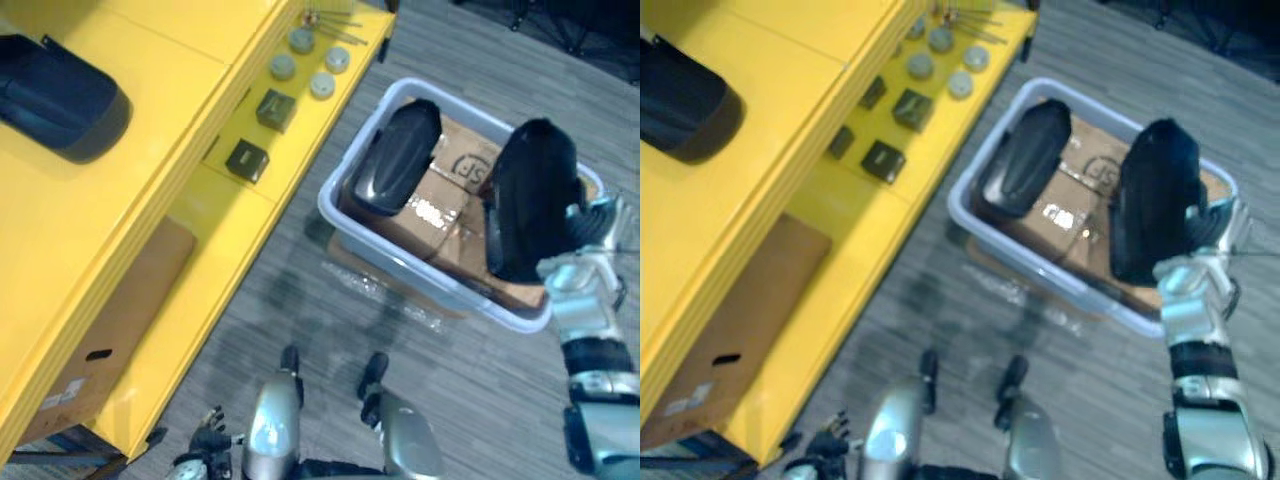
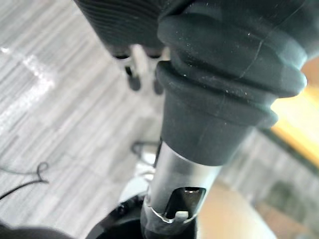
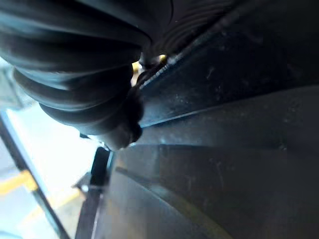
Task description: Walk over and take plastic housings, then place them on the shelf
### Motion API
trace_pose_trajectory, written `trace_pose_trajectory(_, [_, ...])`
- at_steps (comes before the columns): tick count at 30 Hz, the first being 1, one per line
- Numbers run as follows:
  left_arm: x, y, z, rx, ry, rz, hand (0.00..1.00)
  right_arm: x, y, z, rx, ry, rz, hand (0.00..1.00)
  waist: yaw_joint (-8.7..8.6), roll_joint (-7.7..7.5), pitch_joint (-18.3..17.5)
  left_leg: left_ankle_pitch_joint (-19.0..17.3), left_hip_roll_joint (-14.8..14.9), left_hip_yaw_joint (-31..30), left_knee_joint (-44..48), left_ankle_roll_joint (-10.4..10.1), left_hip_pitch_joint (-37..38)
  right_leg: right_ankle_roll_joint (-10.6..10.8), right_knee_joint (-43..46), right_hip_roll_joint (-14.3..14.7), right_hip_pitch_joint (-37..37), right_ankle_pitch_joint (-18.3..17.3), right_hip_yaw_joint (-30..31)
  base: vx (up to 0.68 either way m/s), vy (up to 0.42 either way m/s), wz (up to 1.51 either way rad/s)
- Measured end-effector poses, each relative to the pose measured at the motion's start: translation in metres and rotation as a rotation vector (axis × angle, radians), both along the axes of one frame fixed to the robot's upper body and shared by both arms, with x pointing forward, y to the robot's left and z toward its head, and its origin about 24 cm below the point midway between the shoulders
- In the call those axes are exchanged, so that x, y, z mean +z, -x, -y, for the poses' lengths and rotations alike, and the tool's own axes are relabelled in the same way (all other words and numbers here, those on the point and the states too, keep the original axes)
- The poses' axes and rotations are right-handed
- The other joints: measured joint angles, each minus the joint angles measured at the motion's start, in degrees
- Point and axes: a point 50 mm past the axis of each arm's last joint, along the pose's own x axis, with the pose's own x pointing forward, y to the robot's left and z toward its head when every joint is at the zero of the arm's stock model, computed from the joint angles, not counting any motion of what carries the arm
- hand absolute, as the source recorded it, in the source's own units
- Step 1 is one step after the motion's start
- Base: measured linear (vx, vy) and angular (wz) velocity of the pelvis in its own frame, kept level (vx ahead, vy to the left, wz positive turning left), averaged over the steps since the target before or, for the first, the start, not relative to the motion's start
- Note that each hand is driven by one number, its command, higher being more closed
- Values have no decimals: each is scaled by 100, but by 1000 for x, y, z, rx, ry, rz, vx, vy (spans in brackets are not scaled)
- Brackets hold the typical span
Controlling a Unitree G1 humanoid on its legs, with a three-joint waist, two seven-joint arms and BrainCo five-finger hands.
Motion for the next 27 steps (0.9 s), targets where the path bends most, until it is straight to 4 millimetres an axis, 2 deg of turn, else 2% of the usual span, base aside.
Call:
trace_pose_trajectory(5, [-5, 2, -6, -145, -157, -47, 0, -3, 6, -13, 67, 42, 37, 100, -107, -45, -450, -4, 51, 149, -95, -9, 74, -21, -272, 87, 66, 152, 119, 37, 4, -17])
trace_pose_trajectory(8, [-10, -14, -9, -261, -373, -84, 0, -4, 11, -20, 103, 45, 62, 100, -116, -45, -519, -2, 73, 273, -166, -10, 258, -30, -343, 116, 175, 207, 248, 23, 5, -18])
trace_pose_trajectory(9, [-12, -23, -15, -258, -444, -102, 0, -6, 14, -23, 120, 44, 72, 100, -200, -57, -544, -1, 67, 267, -190, -11, 279, -24, -397, 118, 222, 234, 249, 0, 0, 0])
trace_pose_trajectory(11, [-2, -57, -18, -203, -537, -51, 0, -15, 18, -28, 138, 26, 67, 100, -233, -148, -652, 25, 56, 282, -237, -45, 259, -36, -528, 123, 229, 323, 248, -24, 12, -4])
trace_pose_trajectory(13, [13, -95, -21, -262, -662, -19, 0, -28, 19, -39, 159, -22, 52, 100, -325, -346, -803, 31, 68, 363, -247, -53, 260, -52, -687, 147, 249, 421, 333, -47, 16, -21])
trace_pose_trajectory(15, [18, -107, -23, -292, -732, -40, 0, -29, 19, -42, 172, -28, 61, 100, -461, -465, -876, 30, 58, 432, -252, -53, 268, -40, -762, 138, 252, 500, 387, -28, 30, -18])
trace_pose_trajectory(16, [18, -108, -26, -303, -760, -70, 0, -27, 19, -42, 172, -25, 71, 100, -588, -510, -902, 30, 44, 437, -252, -53, 276, -16, -770, 121, 260, 529, 388, -24, 43, -10])
trace_pose_trajectory(18, [13, -101, -30, -330, -802, -139, 0, -27, 20, -42, 166, -23, 80, 100, -700, -541, -921, 29, 39, 465, -268, -55, 369, 1, -789, 113, 340, 541, 396, -13, 39, -4])
trace_pose_trajectory(23, [2, -82, -31, -375, -879, -226, 0, -26, 19, -45, 193, -12, 95, 100, -690, -552, -942, 32, 45, 566, -337, -60, 485, 30, -932, 121, 440, 588, 453, -28, 9, -7])
trace_pose_trajectory(27, [-2, -77, -29, -303, -837, -210, 0, -29, 18, -51, 224, -6, 83, 100, -693, -555, -944, 31, 44, 567, -336, -60, 471, 46, -938, 112, 439, 599, 451, -25, 9, 0])
